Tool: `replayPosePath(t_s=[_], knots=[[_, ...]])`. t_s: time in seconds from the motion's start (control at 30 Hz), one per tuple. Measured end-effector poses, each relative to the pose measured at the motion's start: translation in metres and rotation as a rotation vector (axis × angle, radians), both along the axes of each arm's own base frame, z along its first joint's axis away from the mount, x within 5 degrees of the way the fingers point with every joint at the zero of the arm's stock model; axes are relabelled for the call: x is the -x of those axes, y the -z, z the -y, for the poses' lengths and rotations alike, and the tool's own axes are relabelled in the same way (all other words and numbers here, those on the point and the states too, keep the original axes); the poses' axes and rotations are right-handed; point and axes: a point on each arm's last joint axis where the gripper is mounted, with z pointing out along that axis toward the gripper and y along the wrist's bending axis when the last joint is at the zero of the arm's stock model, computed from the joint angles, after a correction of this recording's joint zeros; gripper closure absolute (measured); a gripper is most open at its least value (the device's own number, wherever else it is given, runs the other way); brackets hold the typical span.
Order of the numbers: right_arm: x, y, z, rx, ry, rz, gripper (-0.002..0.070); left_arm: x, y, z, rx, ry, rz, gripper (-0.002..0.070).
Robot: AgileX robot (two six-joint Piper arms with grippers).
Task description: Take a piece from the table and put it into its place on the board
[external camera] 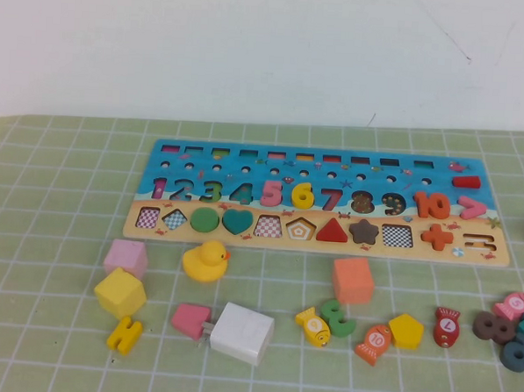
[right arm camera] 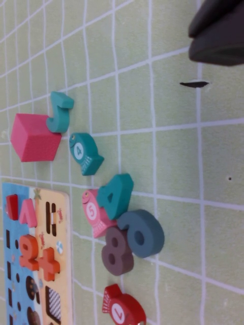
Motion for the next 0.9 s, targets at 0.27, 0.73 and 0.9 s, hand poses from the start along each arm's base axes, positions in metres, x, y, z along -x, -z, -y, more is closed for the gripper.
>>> replayPosePath(t_s=[0.27,0.73,0.9], knots=[[0.000,0.000,0.000,0.000,0.000,0.000,0.0679,0.000,0.052,0.001,-0.084,-0.013,-0.167,0.0677],[0.000,0.000,0.000,0.000,0.000,0.000,0.0679,0.065,0.085,-0.055,0.064,-0.142,-0.023,0.0677],[0.000,0.000,0.000,0.000,0.000,0.000,0.0679,0.100,0.084,-0.067,0.274,-0.276,0.138,0.0677]])
